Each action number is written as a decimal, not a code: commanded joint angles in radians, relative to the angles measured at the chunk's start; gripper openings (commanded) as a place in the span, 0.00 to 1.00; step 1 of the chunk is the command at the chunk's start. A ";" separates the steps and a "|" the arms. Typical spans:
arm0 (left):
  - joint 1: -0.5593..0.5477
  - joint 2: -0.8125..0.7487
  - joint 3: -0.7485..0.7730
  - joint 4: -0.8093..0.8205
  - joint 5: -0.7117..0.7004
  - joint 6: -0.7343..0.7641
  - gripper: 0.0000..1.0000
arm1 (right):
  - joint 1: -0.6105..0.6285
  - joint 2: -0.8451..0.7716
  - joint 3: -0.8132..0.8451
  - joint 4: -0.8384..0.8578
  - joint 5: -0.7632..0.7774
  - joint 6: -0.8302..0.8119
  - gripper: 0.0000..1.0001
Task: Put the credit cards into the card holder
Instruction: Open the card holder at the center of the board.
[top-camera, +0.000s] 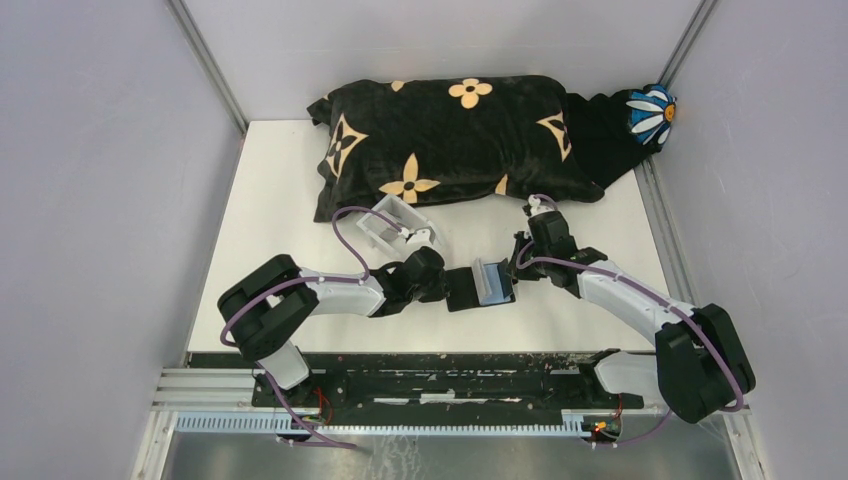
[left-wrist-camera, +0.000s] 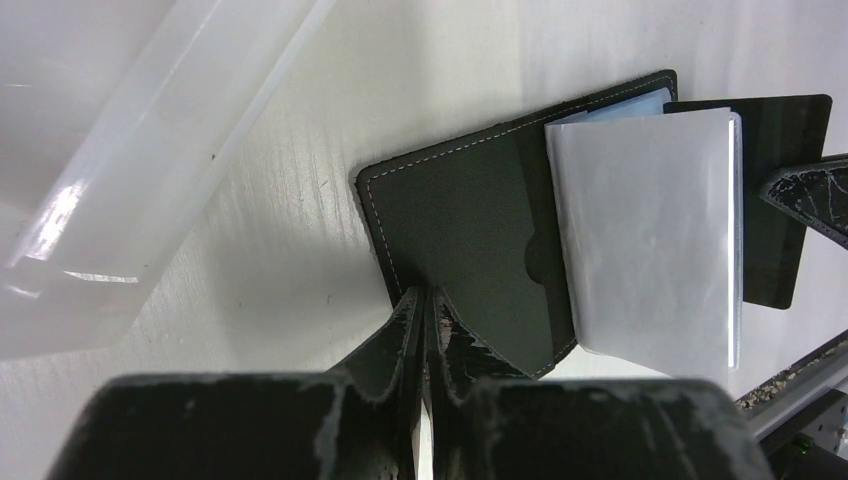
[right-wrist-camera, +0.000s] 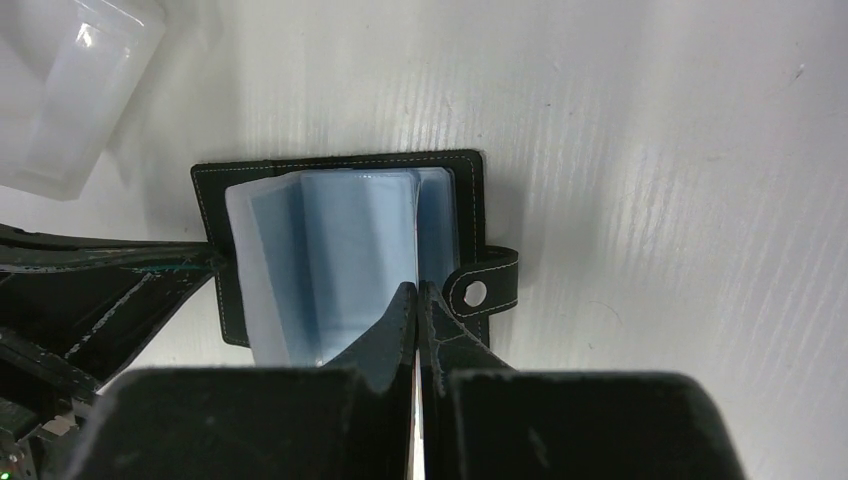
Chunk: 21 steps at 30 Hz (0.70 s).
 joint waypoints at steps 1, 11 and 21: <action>-0.004 0.028 -0.003 -0.004 -0.016 0.005 0.09 | -0.011 -0.025 -0.010 0.065 -0.044 0.038 0.01; -0.004 0.020 -0.007 -0.004 -0.016 0.010 0.09 | -0.024 -0.017 -0.035 0.121 -0.086 0.069 0.01; -0.005 0.023 -0.001 -0.008 -0.015 0.018 0.09 | -0.027 -0.016 -0.027 0.156 -0.134 0.089 0.01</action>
